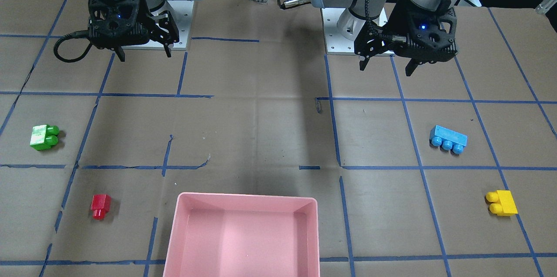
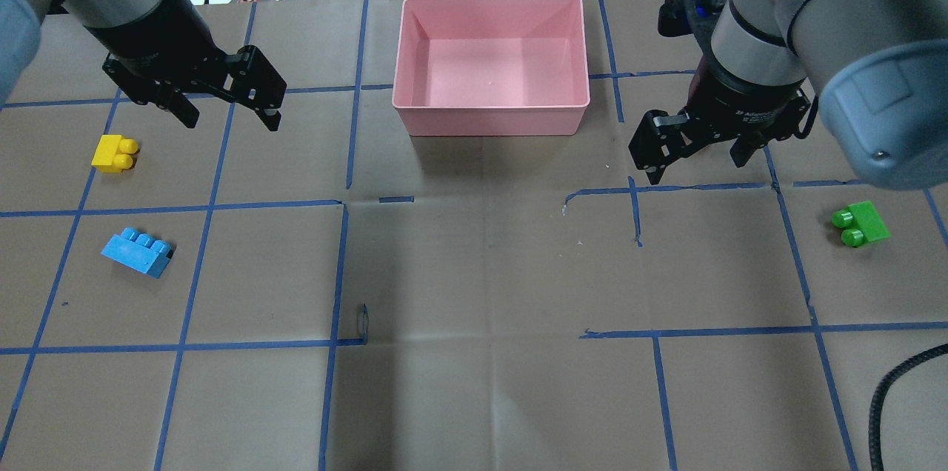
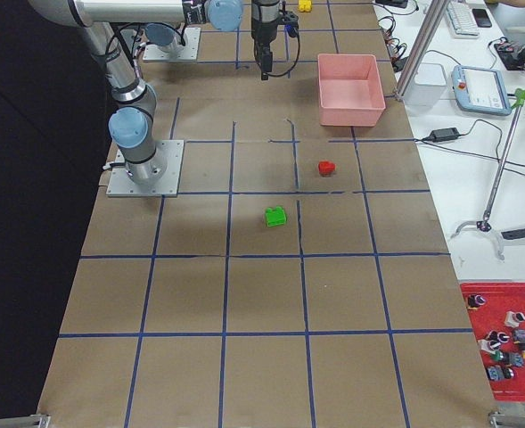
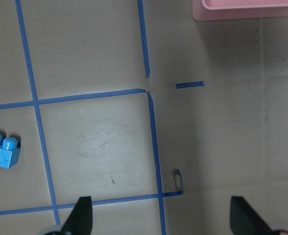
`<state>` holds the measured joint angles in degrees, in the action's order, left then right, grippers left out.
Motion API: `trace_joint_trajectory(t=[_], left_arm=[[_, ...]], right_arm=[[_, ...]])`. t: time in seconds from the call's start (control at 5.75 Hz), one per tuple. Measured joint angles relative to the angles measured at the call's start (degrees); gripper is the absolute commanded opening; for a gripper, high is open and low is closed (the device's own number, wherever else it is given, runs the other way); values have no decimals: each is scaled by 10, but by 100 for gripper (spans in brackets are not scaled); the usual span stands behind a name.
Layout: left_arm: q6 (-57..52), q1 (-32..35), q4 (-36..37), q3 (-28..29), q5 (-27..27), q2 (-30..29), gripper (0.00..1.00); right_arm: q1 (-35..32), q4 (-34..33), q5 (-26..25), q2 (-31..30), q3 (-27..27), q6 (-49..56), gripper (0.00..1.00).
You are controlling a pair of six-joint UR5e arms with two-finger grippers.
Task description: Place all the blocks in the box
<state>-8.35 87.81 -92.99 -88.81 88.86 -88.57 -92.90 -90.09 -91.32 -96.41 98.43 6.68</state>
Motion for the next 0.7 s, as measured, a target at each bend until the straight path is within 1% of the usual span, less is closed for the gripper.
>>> trace_joint_trajectory(t=[0.7], left_arm=[[0,-2,0,5,0,-2,98]], right_arm=[[2,0,-2,0,-1,1,100]])
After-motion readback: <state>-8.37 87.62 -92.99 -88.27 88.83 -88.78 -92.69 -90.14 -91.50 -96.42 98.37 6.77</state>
